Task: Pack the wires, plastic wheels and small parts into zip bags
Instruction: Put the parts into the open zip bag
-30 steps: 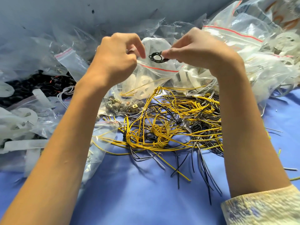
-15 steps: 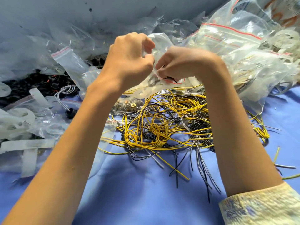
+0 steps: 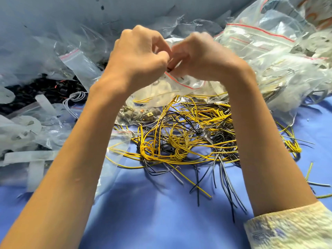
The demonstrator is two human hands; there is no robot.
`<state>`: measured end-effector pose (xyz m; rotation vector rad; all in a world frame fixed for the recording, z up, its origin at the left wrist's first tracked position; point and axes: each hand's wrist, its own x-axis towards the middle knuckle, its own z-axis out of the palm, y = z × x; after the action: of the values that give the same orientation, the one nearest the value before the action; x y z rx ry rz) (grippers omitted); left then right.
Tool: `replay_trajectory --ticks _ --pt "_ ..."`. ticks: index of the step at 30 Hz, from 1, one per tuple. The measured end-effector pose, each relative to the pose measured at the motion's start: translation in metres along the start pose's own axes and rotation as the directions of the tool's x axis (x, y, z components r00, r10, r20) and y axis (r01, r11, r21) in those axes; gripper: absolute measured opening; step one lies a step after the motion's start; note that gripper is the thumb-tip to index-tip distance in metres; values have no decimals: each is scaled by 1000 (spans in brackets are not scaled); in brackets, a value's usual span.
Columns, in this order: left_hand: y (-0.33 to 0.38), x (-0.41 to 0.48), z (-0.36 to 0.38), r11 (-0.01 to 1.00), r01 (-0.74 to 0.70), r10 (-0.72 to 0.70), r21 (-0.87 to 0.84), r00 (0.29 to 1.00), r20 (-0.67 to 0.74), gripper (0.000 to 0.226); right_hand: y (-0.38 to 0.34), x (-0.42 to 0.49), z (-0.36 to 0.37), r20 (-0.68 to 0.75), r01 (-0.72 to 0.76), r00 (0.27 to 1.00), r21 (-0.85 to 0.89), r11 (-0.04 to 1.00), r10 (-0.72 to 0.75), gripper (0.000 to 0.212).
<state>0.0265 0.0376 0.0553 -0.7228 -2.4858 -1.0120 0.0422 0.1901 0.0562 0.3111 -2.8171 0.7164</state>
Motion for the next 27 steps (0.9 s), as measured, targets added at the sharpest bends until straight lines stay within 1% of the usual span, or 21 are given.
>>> replay_trajectory --ticks 2,3,4,5,6,7,8,9,11,12,13,16,19,21,22,23,24,25,26,27 --pt "-2 1 -1 1000 13 -13 2 1000 -10 27 -2 0 -1 -69 53 996 14 998 -52 29" --pt "-3 1 -1 1000 14 -14 1 1000 -9 27 -3 -2 -1 -46 51 998 -29 998 -53 29" --pt "-3 0 -1 1000 13 -13 -3 1000 -4 27 -4 -2 0 35 41 999 -106 993 -38 30" --pt "-3 0 -1 1000 10 -10 -8 1000 2 28 -5 -3 3 162 30 987 -185 982 1 26" --pt "-3 0 -1 1000 9 -9 -13 1000 7 28 -5 -4 6 268 21 962 -244 970 46 17" --pt "-4 0 -1 1000 10 -10 -15 1000 10 28 -6 -3 8 316 14 946 -275 961 77 11" --pt "-4 1 -1 1000 11 -11 -15 1000 11 28 -6 -3 8 319 9 944 -276 961 83 11" --pt "-4 1 -1 1000 13 -13 -16 1000 9 28 -7 -3 7 289 2 954 -255 967 74 18" --pt "-4 1 -3 1000 14 -14 -17 1000 7 27 -8 -2 -1 191 -40 979 -144 989 67 35" --pt "-3 0 -4 1000 14 -14 -15 1000 8 27 -8 -4 -5 159 -53 985 -96 994 68 38" --pt "-3 0 -4 1000 11 -11 -6 1000 7 27 -8 -5 -8 146 -56 987 -78 995 67 36" --pt "-3 1 -3 996 -28 27 82 1000 15 29 -5 -9 -11 168 -56 983 -113 992 75 21" --pt "1 -2 0 986 -90 92 142 996 -1 32 -2 -13 -15 174 -95 980 -24 995 97 15" --pt "5 -5 2 975 -175 181 136 983 -32 34 -1 -15 -17 200 -127 973 25 992 120 13" --pt "8 -6 3 965 -241 243 100 970 -9 31 1 -15 -19 217 -146 967 34 989 136 16" --pt "12 -8 4 949 -312 310 43 949 54 25 2 -17 -21 229 -162 962 33 986 150 18" --pt "16 -10 6 930 -367 365 -17 919 146 19 5 -18 -24 231 -173 959 22 985 164 19" --pt "20 -13 8 917 -395 397 -60 884 246 12 8 -20 -26 231 -182 957 0 983 177 23" --pt "22 -15 11 909 -410 408 -72 845 345 5 10 -22 -28 243 -192 951 -22 981 191 26" --pt "24 -18 14 907 -418 399 -60 804 441 2 11 -24 -28 273 -203 940 -35 978 205 28"
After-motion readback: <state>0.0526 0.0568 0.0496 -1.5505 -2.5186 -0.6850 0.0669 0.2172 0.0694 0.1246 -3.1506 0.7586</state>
